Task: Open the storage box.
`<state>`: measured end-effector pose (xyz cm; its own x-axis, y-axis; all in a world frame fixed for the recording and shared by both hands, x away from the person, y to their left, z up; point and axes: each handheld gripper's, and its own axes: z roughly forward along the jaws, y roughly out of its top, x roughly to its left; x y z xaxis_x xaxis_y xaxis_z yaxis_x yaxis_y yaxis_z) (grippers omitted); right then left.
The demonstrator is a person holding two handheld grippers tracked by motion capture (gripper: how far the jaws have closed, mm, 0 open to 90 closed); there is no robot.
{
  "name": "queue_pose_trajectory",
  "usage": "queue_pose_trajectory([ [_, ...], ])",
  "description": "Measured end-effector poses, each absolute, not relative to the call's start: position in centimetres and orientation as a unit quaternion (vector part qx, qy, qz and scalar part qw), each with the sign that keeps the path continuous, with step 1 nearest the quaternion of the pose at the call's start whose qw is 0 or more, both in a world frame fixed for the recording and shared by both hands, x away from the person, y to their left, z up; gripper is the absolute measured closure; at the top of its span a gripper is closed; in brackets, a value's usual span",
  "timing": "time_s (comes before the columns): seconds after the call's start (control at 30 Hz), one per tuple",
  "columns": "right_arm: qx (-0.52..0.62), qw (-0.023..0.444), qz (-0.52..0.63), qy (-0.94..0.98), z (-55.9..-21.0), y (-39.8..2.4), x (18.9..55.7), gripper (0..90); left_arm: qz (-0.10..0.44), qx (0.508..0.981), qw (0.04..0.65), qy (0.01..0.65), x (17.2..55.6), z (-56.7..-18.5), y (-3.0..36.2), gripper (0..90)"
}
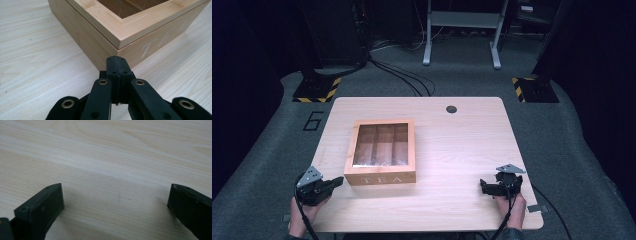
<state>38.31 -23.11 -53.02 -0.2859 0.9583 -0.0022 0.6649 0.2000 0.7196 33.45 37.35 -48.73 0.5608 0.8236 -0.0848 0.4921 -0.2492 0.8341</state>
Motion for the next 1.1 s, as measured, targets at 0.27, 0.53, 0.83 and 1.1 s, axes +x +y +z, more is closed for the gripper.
queue_pose_trajectory([
  [0.27,0.55,0.234,0.313,0.738,-53.02,-23.11,38.31,0.0,0.181,0.766,0.444,0.429,33.72,-48.73,37.45,90.0],
  [0.53,0.55,0.235,0.313,0.738,-53.01,-23.11,38.3,0.0,0.179,0.765,0.45,0.424,33.71,-48.49,37.24,90.0],
  [0.83,0.549,0.235,0.313,0.738,-53.02,-23.11,38.3,0.1,0.175,0.763,0.452,0.427,33.68,-48.54,37.23,90.0],
  [1.1,0.549,0.235,0.313,0.738,-53.01,-23.11,38.3,0.1,0.188,0.763,0.441,0.433,33.59,-48.3,36.85,90.0],
])
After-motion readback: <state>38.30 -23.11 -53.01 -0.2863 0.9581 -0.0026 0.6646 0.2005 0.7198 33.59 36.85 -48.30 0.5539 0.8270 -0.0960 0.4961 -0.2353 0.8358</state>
